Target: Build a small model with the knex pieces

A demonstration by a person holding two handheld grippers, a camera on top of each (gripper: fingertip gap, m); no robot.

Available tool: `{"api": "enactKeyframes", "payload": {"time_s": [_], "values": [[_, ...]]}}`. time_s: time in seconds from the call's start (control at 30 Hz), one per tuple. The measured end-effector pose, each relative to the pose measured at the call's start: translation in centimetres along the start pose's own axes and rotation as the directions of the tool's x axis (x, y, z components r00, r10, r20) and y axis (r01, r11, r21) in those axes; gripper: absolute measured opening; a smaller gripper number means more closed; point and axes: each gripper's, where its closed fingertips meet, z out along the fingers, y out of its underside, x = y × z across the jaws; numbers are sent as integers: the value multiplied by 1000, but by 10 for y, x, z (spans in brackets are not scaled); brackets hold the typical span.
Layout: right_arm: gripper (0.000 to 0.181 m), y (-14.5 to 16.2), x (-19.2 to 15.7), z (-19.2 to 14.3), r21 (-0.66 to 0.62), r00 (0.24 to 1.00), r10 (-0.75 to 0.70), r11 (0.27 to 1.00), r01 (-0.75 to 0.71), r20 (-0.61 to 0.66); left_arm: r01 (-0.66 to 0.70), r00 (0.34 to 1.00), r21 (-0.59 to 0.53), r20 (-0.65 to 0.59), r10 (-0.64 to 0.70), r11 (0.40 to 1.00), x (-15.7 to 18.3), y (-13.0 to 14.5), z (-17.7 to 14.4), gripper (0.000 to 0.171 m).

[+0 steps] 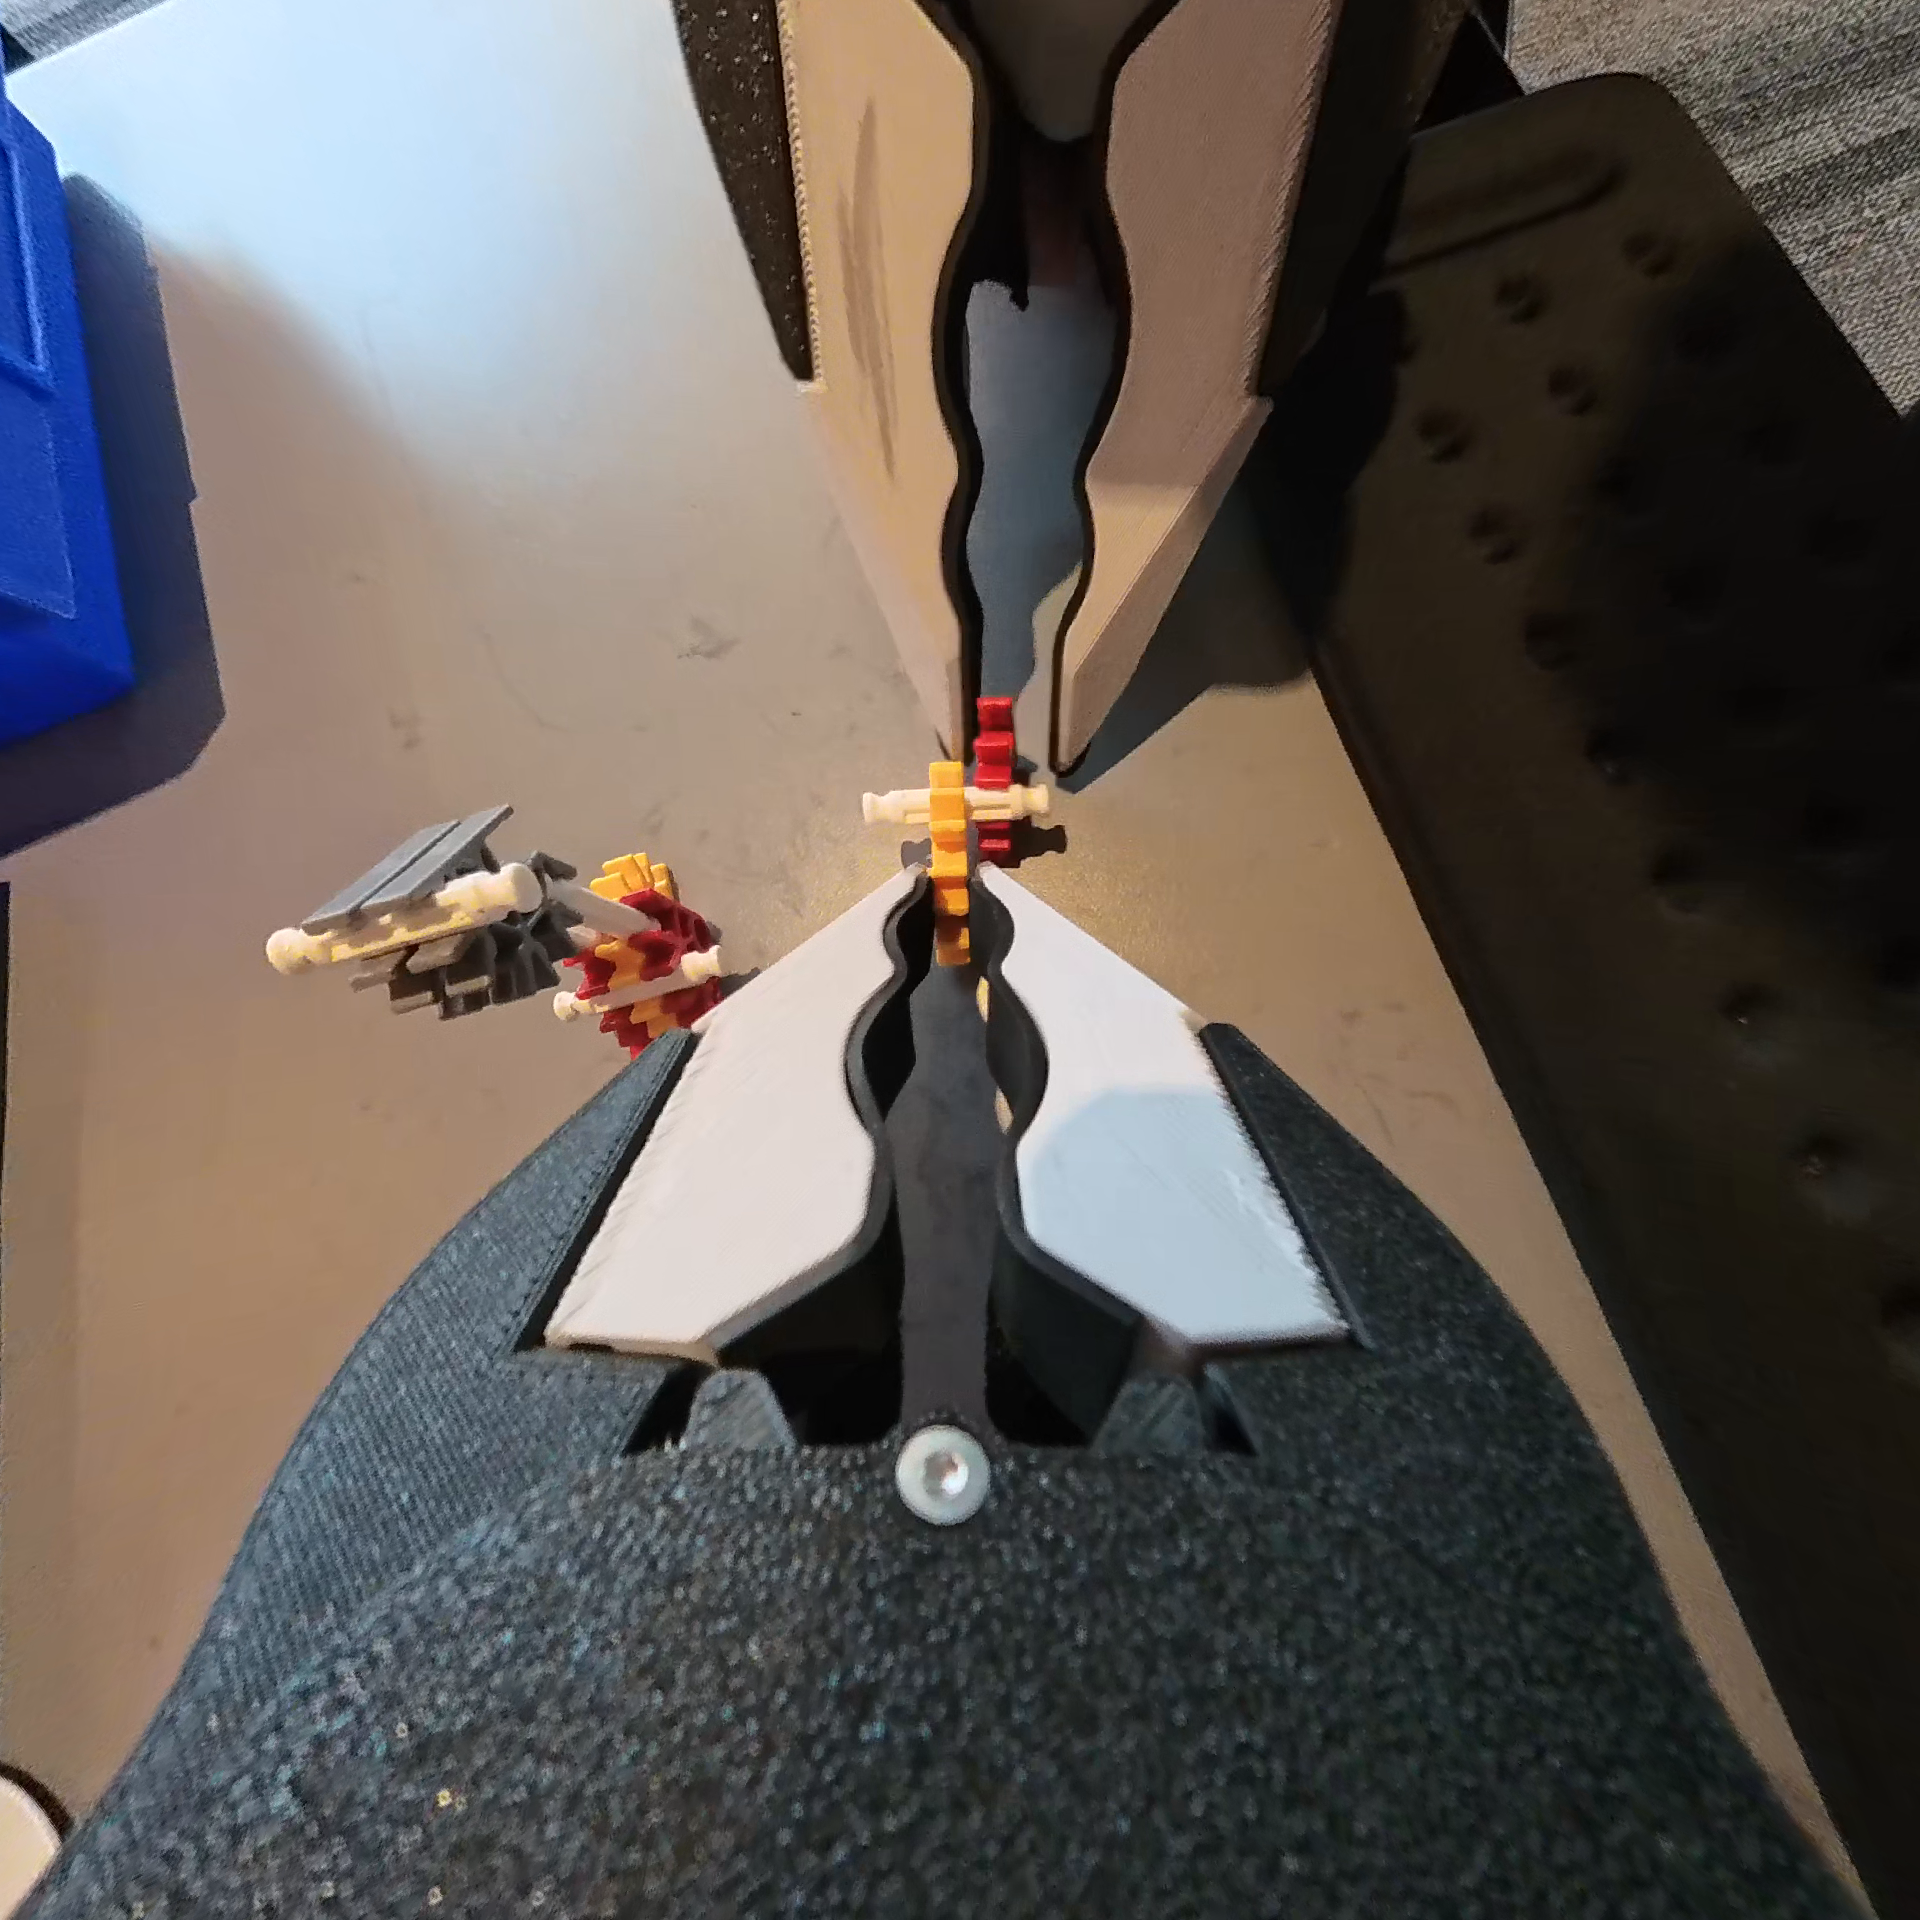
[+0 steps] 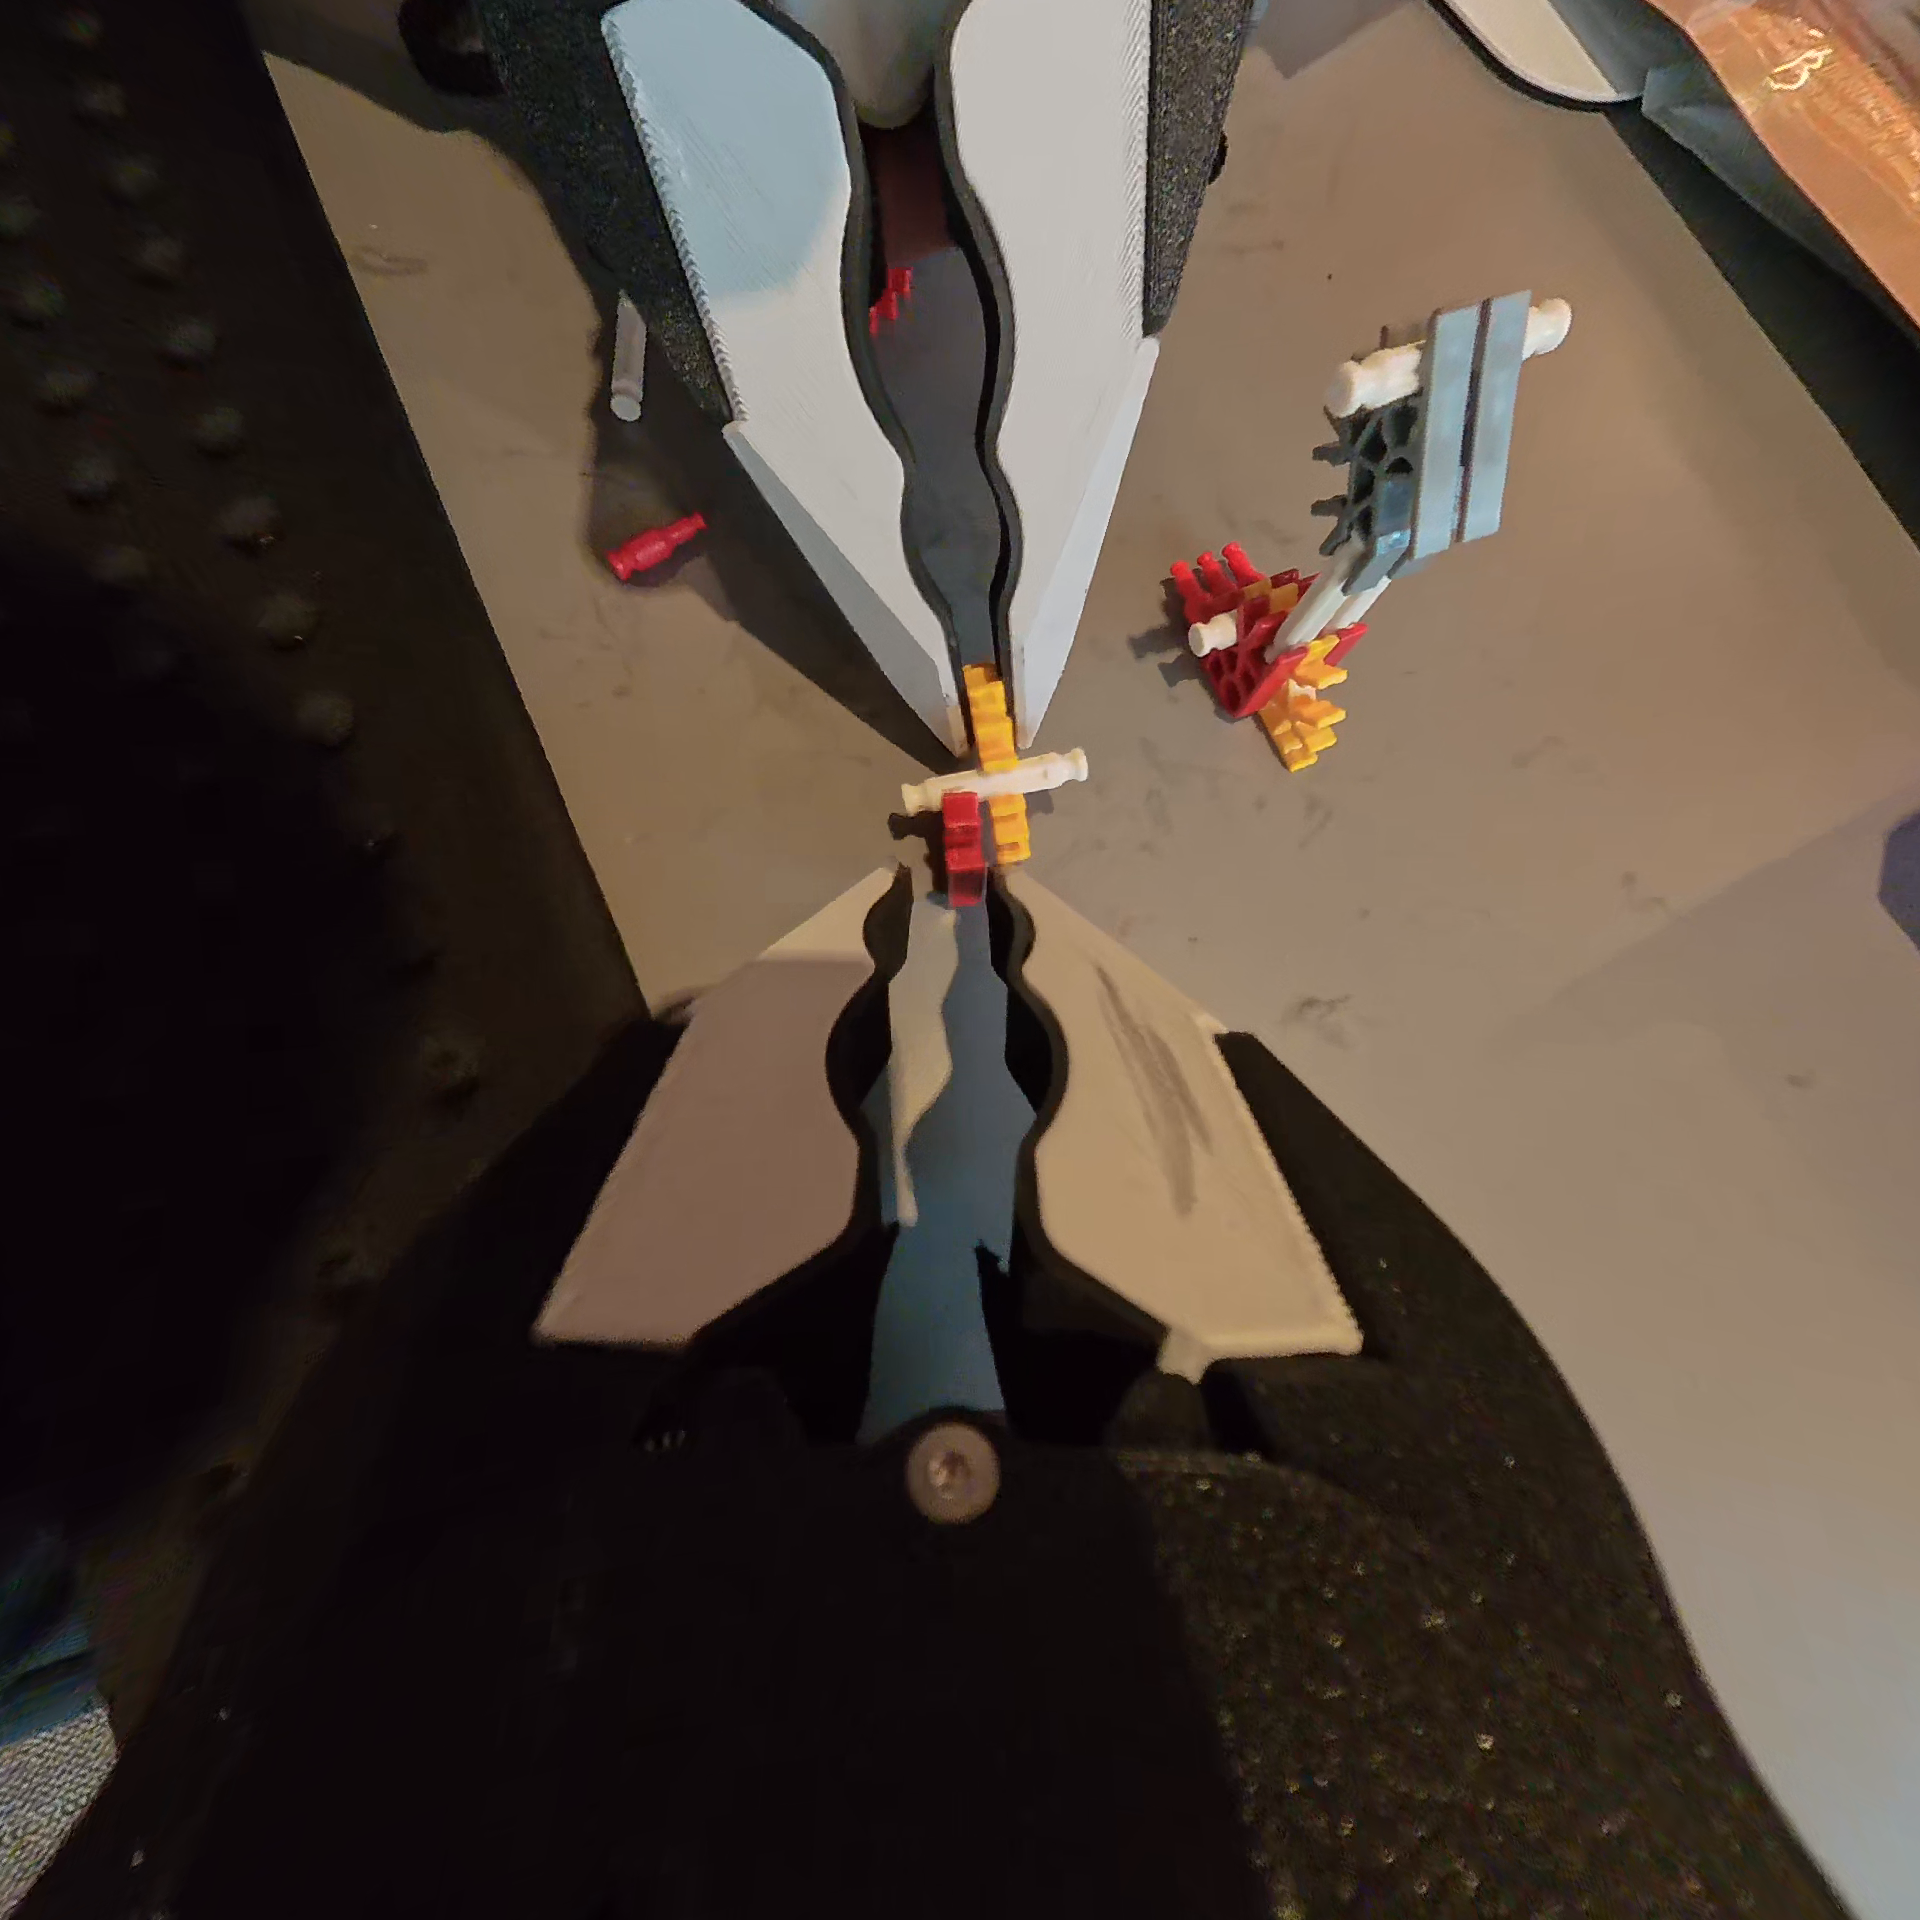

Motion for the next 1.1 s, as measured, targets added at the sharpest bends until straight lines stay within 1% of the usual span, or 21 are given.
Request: {"api": "enactKeyframes", "payload": {"time_s": [0.2, 0.27, 0.53, 0.67, 0.93, 1.1], "values": [[9, 5, 4, -5, -13, 1000, 1, 1000, -1, -23, -1, 1000, -1, -5, 1, 1000, 1, 0, 0, 5], [3, 6, 4, -3, -17, 1000, -4, 1000, 4, -27, -2, 1000, -1, -7, 2, 1000, 1, -1, 1, 5], [0, 6, 4, -1, -17, 999, -27, 1000, 26, -40, -1, 1000, -3, 1, 1, 1000, 1, -1, 1, 5], [0, 6, 4, -1, -17, 998, -34, 999, 33, -49, 8, 1000, -1, 16, -8, 1000, 2, -3, 2, 5], [0, 7, 6, -3, -14, 998, -17, 1000, 17, -52, 6, 999, -34, 37, -5, 999, 1, -2, 2, 5], [4, 7, 7, -7, -9, 999, -6, 1000, 6, -48, 2, 999, -41, 36, -1, 999, 1, -3, 3, 5]]}}
